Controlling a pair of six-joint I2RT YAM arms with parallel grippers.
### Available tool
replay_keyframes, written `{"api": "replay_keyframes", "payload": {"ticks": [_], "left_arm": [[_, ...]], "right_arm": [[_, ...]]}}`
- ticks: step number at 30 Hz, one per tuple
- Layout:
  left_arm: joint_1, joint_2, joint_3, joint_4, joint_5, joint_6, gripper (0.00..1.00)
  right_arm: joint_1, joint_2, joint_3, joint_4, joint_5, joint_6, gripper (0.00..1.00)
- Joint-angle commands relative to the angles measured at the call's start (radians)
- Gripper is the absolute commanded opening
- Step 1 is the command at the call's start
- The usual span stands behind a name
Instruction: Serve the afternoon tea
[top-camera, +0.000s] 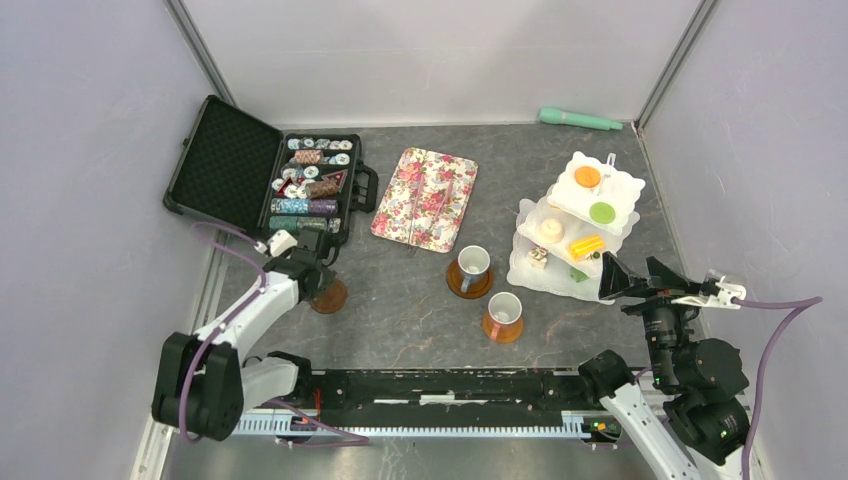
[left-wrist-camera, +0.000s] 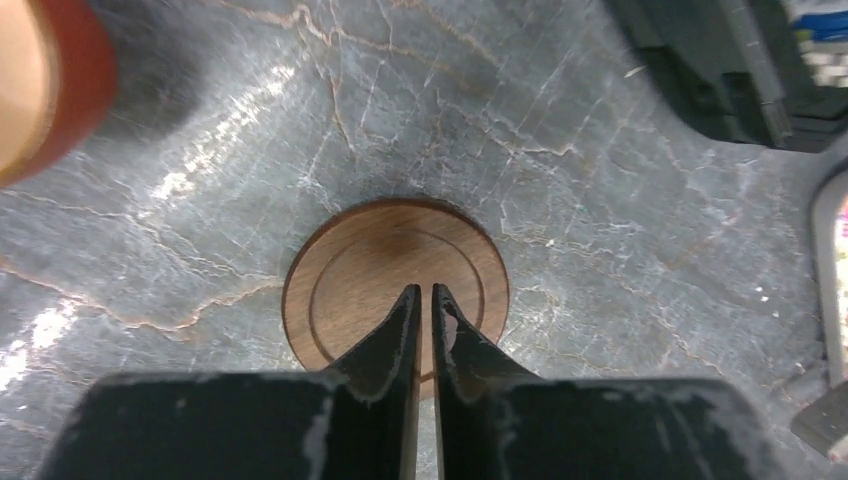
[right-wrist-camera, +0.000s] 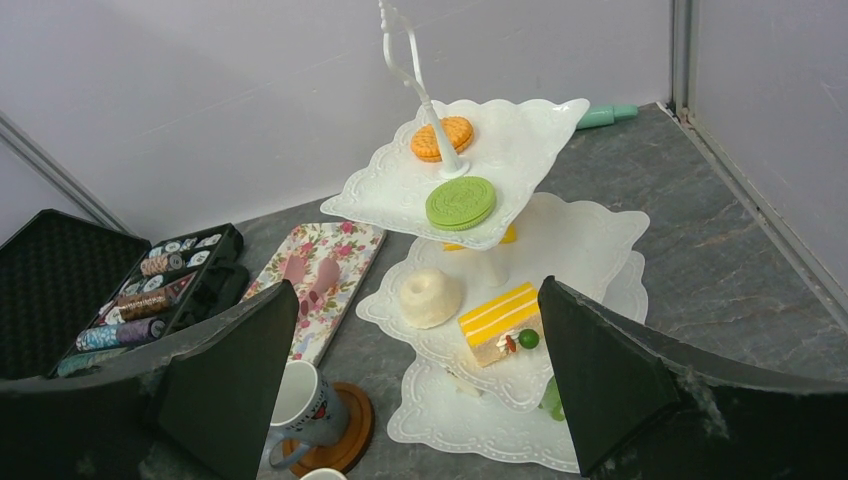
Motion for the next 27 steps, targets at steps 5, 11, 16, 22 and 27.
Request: {"api": "replay_keyframes", "payload": {"ticks": [5,11,16,22,27], "left_arm": [[0.022,0.119,0.002,-0.002,0.118,-0.193,0.06],[0.02,0.185,-0.017,0.047,0.218,-0.184,0.02],[-0.024,0.192,-0.047,0.092,0.283,-0.213,0.02],[-0.106,0.196,-0.033,0.095,0.272,-0.248,0.02],[-0.244,0.246,0.007,0.112,0.272,-0.316,0.02]], "right_arm": [[0.007,-0.159,0.0,0.002,0.004,0.017,0.98],[0.007,-0.157,-0.012,0.016,-0.004,0.021,0.98],[0.007,-0.159,-0.019,0.016,-0.006,0.027,0.98],[0.007,-0.164,-0.02,0.014,-0.007,0.035,0.98],[0.007,-0.163,-0.017,0.012,-0.006,0.031,0.98]]}}
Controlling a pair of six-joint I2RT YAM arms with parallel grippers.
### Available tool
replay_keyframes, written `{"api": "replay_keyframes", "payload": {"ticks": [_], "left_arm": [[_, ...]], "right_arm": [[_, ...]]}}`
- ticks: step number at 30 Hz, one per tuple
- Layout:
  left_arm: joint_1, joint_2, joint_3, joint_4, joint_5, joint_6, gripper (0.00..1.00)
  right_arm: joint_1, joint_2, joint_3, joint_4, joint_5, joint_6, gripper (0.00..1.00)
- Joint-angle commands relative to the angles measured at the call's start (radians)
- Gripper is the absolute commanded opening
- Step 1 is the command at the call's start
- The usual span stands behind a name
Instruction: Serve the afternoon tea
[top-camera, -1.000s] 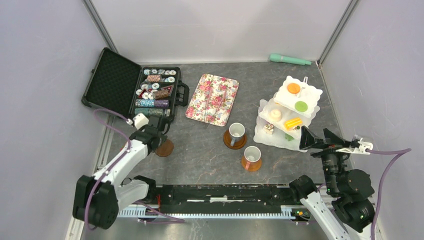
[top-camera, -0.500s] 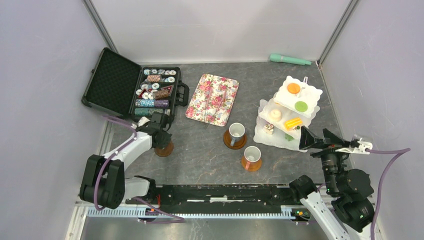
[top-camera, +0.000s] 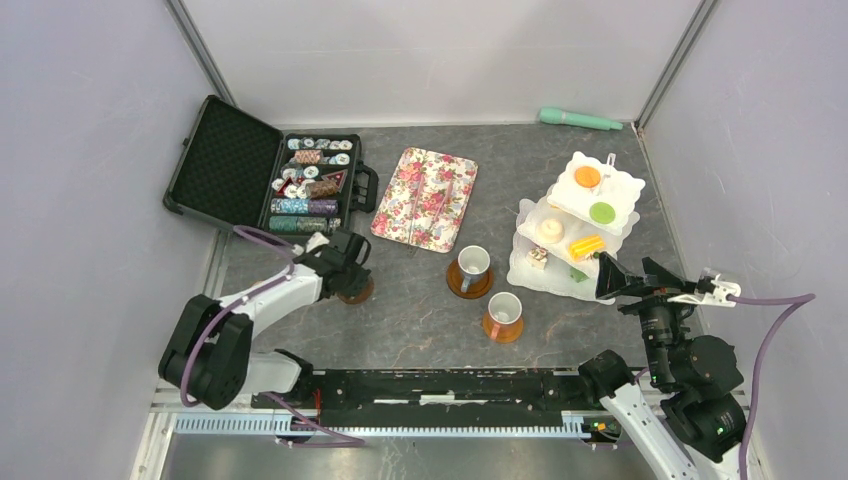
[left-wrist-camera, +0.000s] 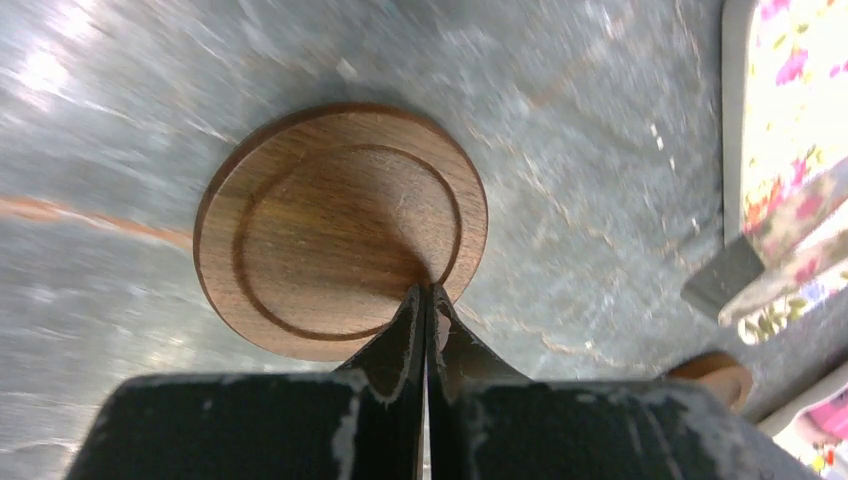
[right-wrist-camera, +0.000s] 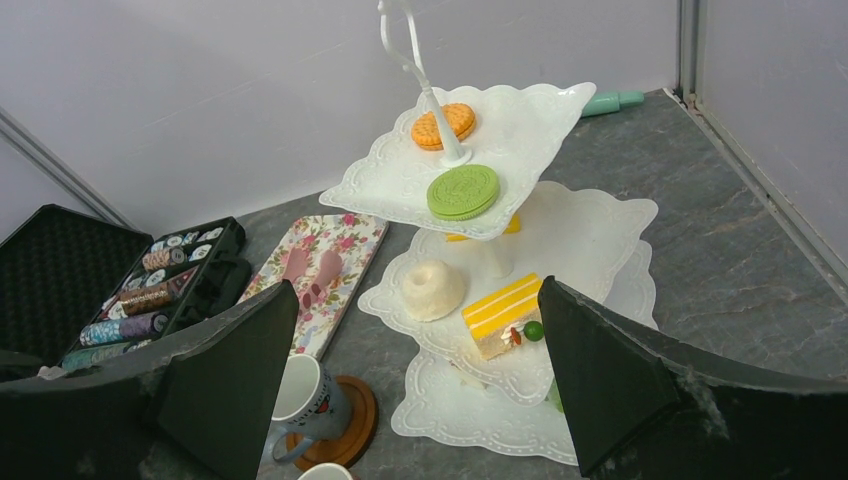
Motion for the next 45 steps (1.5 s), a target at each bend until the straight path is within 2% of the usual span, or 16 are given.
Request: {"api": "replay_keyframes", "payload": {"ticks": [1,6,11,24,28,31,35,36,39,41,43,45], "left_arm": [[-0.123,0.082,0.008,-0.044,0.045,-0.108,0.02],[-0.274,0.189,0.087,-0.019,0.051,-0.174,0.02],[-0.354,0.326,0.196,0.003,0.067,-0.168,0.02],[-0.361,0.485,0.44,-0.066,-0.031,-0.058,0.02],[-0.36,0.469,0.479,-0.133,-0.086,-0.04,0.04],[-0.364,0.398,0.492,-0.188,-0.145,-0.007,0.07],[-0.364,0.256,0.513,-0.269,-0.227,0.07,0.15],[-0.363,0.214,0.52,-0.285,-0.249,0.094,0.2],[-0.357,0.111,0.543,-0.371,-0.34,0.17,0.49],[-0.339,0.052,0.557,-0.446,-0.404,0.2,0.63],[-0.288,-0.01,0.545,-0.518,-0.457,0.208,0.74],[-0.203,-0.088,0.494,-0.539,-0.474,0.23,0.79]], "right_arm": [[0.007,-0.164,0.001,0.014,-0.001,0.011,0.98],[0.007,-0.165,0.004,0.006,0.001,0.012,0.98],[0.007,-0.165,0.016,-0.004,0.011,0.004,0.98],[0.007,-0.165,0.038,-0.035,0.033,-0.014,0.98],[0.007,-0.165,0.04,-0.033,0.037,-0.02,0.98],[0.007,-0.165,0.044,-0.037,0.039,-0.027,0.98],[0.007,-0.165,0.037,-0.036,0.04,-0.027,0.98],[0.007,-0.165,0.034,-0.032,0.035,-0.027,0.98],[0.007,-0.166,0.022,-0.015,0.024,-0.026,0.98],[0.007,-0.165,0.015,-0.008,0.02,-0.027,0.98],[0.007,-0.165,0.012,-0.006,0.015,-0.026,0.98],[0.008,-0.165,0.01,-0.01,0.015,-0.025,0.98]]}}
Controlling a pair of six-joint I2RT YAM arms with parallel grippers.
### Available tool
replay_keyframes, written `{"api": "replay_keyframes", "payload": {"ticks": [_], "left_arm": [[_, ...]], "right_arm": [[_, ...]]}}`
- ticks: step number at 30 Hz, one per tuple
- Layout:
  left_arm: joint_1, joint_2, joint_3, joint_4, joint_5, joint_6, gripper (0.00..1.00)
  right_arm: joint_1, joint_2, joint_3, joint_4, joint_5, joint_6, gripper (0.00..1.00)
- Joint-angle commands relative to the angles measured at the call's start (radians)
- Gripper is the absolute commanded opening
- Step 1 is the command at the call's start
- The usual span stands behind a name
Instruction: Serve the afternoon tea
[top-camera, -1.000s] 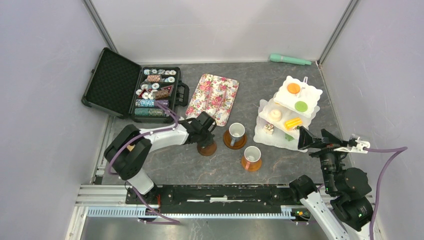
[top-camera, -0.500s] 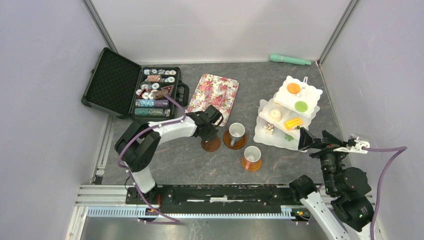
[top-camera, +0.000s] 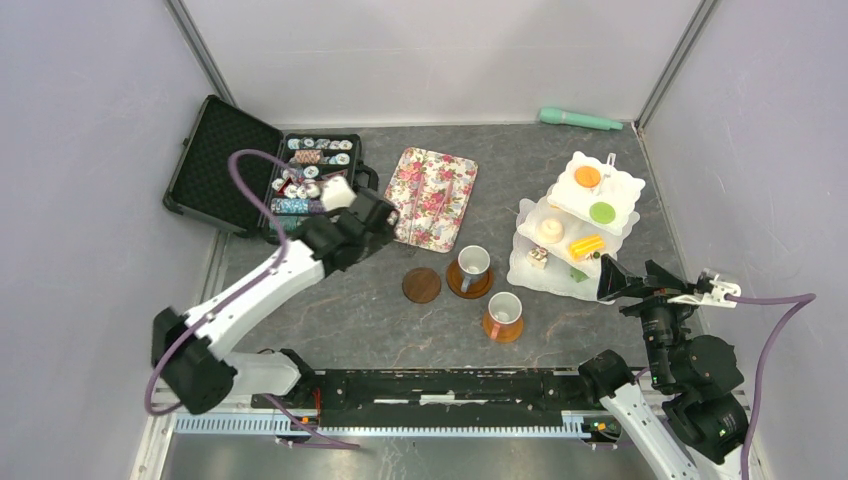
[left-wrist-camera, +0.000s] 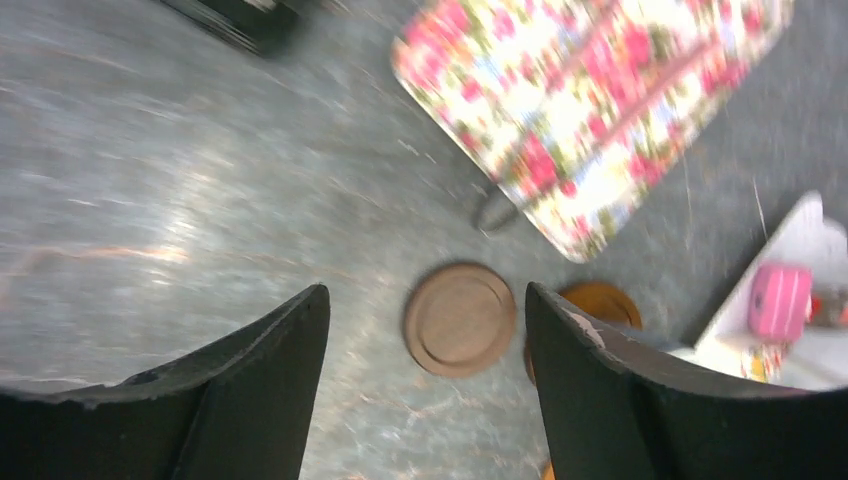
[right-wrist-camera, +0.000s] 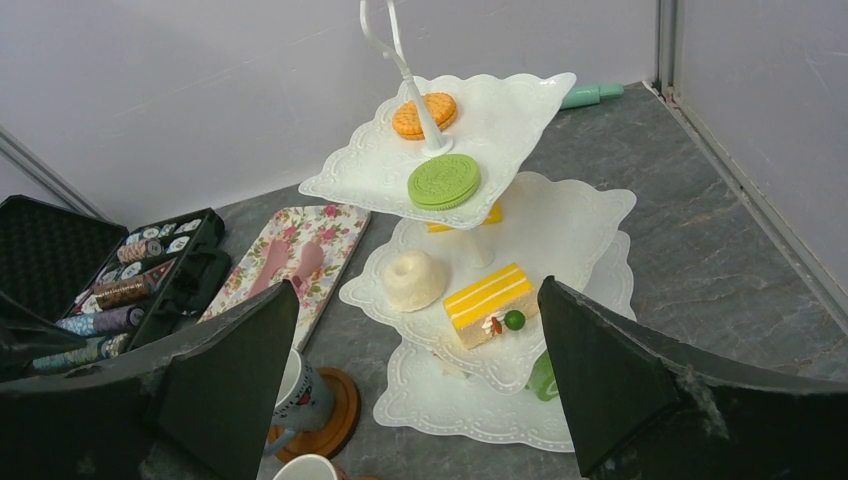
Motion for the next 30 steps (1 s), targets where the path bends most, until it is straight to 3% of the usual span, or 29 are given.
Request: {"api": "replay_keyframes", "payload": {"ticks": [1,7,14,17,27,30], "left_arm": [[0.166,-0.156,-0.066,-0.156,-0.147,0.114,0.8],[0.541,-0.356,-0.229,-0.108,-0.054,0.24,0.93],[0.926,-0.303,-0.296,-0.035,0.207,0.316,0.96],[0.987,-0.245,-0.321,0.004,0.282,0.296,0.95],[1.053,-0.162,-0.405,0.122,0.256,0.251,0.91],[1.104,-0.147,-0.441,0.159,0.311,0.245,0.87]], "right_arm": [[0.008,-0.165,-0.001,0.028,-0.007,-0.007,0.98],[0.008,-0.165,0.005,0.012,-0.004,-0.002,0.98],[0.008,-0.165,0.002,0.018,-0.009,0.001,0.98],[0.007,-0.165,0.003,0.018,-0.011,0.006,0.98],[0.007,-0.165,0.015,0.004,-0.006,0.011,0.98],[0.007,-0.165,0.014,0.004,-0.006,0.012,0.98]]}}
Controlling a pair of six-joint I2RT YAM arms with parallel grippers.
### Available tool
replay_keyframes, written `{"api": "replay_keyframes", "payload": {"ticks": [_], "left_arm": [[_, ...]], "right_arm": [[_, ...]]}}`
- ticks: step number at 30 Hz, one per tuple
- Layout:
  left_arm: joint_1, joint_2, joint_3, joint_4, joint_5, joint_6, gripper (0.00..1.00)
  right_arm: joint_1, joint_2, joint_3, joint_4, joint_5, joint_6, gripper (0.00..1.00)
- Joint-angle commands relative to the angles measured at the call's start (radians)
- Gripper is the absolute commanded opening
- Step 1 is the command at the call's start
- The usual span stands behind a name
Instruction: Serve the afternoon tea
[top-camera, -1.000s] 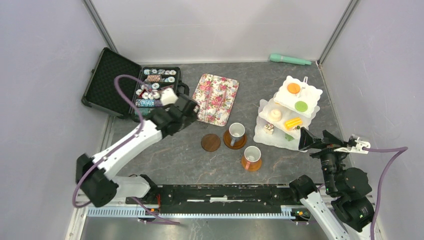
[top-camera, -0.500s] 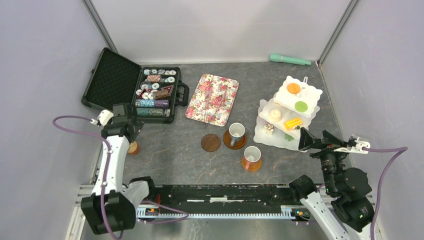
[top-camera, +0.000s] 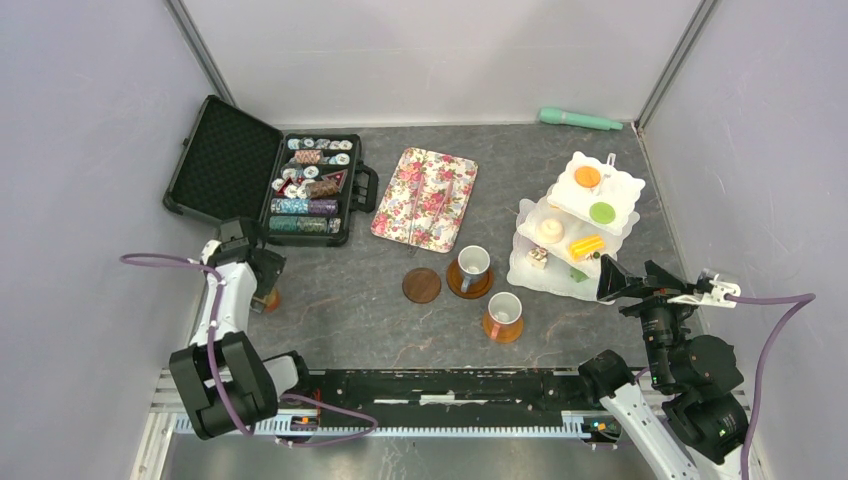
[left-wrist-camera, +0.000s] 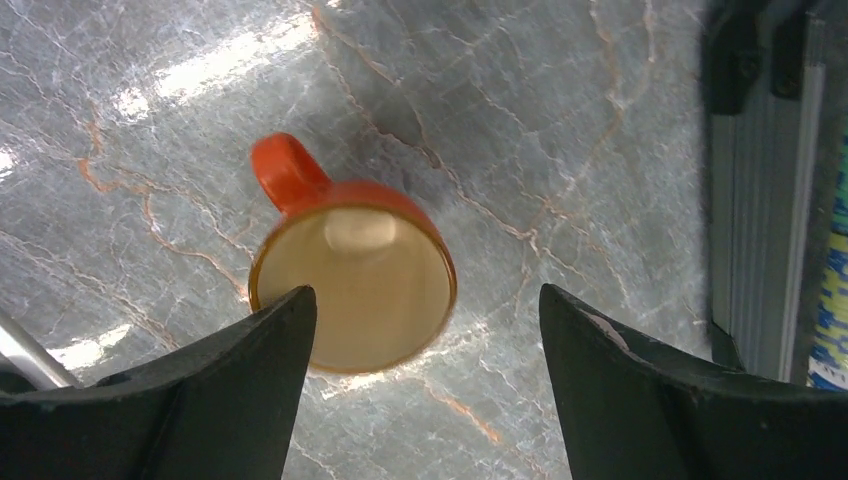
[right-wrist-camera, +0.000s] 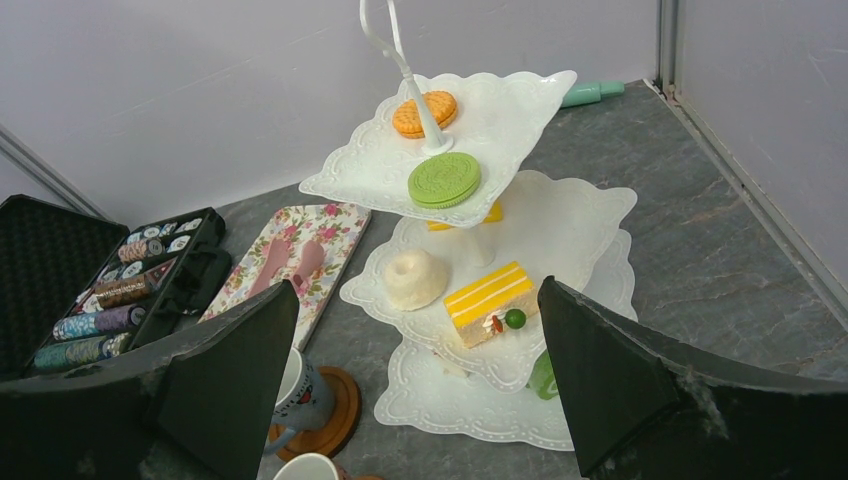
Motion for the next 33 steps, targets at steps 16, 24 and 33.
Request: {"api": "replay_keyframes", "payload": {"ticks": [16,24,33], "left_arm": [[0.078,-0.021,-0.064,0.132,0.09,0.034,0.32],[0.077,-0.001,-0.049,0.134,0.166,0.091,0.04],[0.07,-0.054,-0.049,0.134,0.269,0.164,0.02]], "right_arm": [[0.007,-0.165,-0.004,0.027,-0.021,0.02,0.98],[0.007,-0.165,0.004,0.019,-0.021,0.028,0.98],[0.007,-0.164,-0.007,0.03,-0.014,0.032,0.98]]}}
